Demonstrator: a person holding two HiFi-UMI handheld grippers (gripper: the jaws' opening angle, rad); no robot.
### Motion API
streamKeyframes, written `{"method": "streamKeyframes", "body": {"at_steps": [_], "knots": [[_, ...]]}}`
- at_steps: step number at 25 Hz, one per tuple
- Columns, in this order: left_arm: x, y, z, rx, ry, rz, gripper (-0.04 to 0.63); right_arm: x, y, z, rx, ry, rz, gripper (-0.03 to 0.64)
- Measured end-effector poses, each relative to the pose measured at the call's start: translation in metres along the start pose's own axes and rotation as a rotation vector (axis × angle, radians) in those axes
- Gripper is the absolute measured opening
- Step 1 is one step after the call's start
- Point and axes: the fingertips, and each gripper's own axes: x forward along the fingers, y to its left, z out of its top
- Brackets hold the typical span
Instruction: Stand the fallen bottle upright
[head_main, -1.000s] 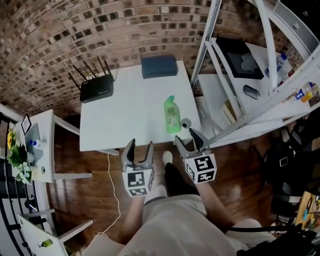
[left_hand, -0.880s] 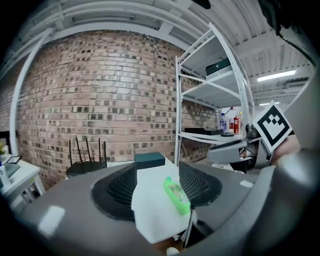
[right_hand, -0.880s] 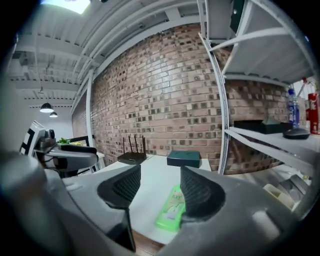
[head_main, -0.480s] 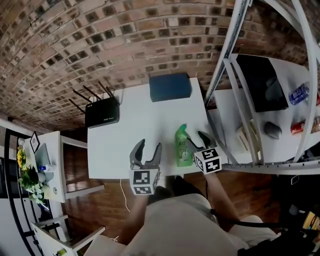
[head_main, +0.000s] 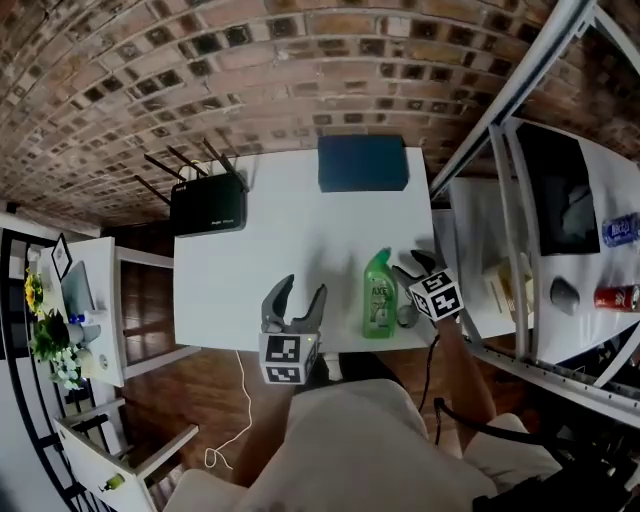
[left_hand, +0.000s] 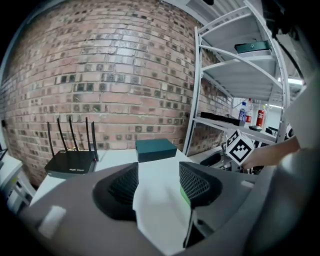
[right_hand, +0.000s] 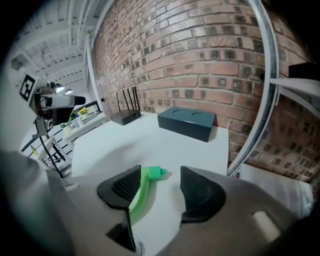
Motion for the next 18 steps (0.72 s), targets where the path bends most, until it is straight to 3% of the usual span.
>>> {"method": "streamKeyframes", "body": {"at_steps": [3, 5, 8, 12, 14, 18], "knots": [[0.002, 0.009, -0.013, -0.014, 0.044, 0.001, 0.273, 0.012, -0.006, 0.006, 0.056, 0.02, 0.015, 0.236], [0.003, 0.012, -0.018, -0.018, 0.064, -0.003, 0.273, 0.022, -0.002, 0.008, 0.155, 0.023, 0.069, 0.236], [0.004, 0.018, -0.017, -0.011, 0.068, -0.003, 0.273, 0.042, 0.004, -0.001, 0.412, 0.048, 0.13, 0.236], [0.005, 0.026, -0.018, -0.014, 0.076, -0.002, 0.273, 0.058, -0.008, -0.023, 0.71, 0.104, 0.027, 0.239], [0.004, 0.031, -0.019, -0.017, 0.08, 0.0, 0.273, 0.063, -0.011, -0.026, 0.777, 0.102, -0.008, 0.249], [0.003, 0.044, -0.021, -0.03, 0.088, 0.011, 0.273, 0.078, -0.001, -0.025, 0.795, 0.16, -0.001, 0.268]]}}
